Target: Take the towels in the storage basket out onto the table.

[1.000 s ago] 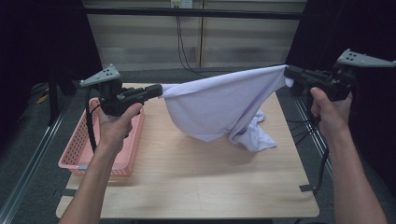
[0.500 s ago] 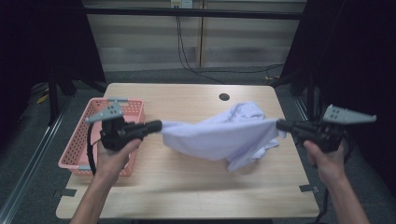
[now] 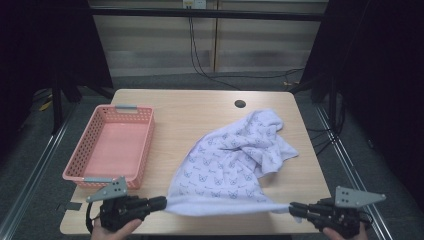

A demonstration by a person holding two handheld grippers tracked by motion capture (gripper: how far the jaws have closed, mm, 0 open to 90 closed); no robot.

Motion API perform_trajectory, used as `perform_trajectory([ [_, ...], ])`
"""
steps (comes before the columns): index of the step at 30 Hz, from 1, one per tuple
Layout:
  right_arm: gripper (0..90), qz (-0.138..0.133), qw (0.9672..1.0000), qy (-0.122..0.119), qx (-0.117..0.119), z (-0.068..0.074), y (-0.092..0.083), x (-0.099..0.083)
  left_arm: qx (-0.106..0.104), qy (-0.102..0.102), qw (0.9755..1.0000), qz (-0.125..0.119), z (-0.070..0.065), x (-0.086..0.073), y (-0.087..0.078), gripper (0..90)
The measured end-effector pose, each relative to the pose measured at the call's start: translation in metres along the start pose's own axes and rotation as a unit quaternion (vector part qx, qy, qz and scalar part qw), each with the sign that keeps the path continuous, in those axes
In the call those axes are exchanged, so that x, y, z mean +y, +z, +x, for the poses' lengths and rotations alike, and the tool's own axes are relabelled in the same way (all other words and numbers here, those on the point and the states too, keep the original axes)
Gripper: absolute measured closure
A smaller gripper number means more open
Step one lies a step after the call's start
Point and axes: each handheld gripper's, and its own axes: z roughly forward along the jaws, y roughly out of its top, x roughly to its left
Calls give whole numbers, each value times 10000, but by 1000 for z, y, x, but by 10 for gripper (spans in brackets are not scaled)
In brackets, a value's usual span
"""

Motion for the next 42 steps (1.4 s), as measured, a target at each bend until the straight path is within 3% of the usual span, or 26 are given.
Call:
perform_trajectory([
  [2,714,113,9998,142,65,3,3,-13,-99,-126,9998,85,3,-12,3,736],
  [4,676,149,9997,155,99,2,5,-17,98,-262,9995,169,8,-17,4,702],
  [7,657,173,9997,151,-61,-6,13,-14,95,-324,9992,189,21,-16,11,689],
  [9,670,277,9993,142,-185,-16,23,-9,194,-362,9985,374,28,-9,26,696],
  [10,684,370,9990,92,-243,-22,31,-7,113,-312,9984,451,30,-5,35,704],
  [11,694,515,9981,45,-345,-28,40,-5,4,-133,9987,499,34,1,46,704],
  [12,729,614,9975,94,-325,-38,51,-3,25,-76,9985,534,37,5,53,705],
  [13,740,630,9974,127,-324,-44,58,-1,84,-88,9976,678,42,9,62,706],
  [17,774,965,9943,131,-439,-68,85,7,43,-163,9963,845,66,21,90,726],
  [18,781,1017,9935,138,-501,-73,90,8,163,-115,9957,907,71,23,96,730],
  [19,780,1043,9929,130,-558,-79,95,9,165,-202,9951,951,77,25,102,734],
  [23,751,1159,9902,161,-759,-96,118,15,263,-239,9929,1138,91,24,120,733],
  [26,699,1174,9894,162,-838,-103,133,20,444,-183,9906,1277,94,20,120,731],
  [30,588,1233,9872,112,-1007,-111,150,22,496,-200,9897,1330,97,12,110,722],
  [34,570,1320,9851,-110,-1098,-105,153,19,574,-126,9892,1340,94,7,102,724],
  [36,637,1349,9840,-224,-1145,-103,149,17,568,-122,9889,1367,92,4,98,755],
  [38,848,1439,9820,-285,-1189,-101,143,15,618,-56,9874,1454,88,3,95,782],
  [41,886,1512,9827,-73,-1066,-101,128,9,567,-17,9859,1574,78,-1,93,801],
  [42,887,1591,9806,-98,-1144,-100,121,7,525,-91,9859,1586,75,-4,91,822],
])
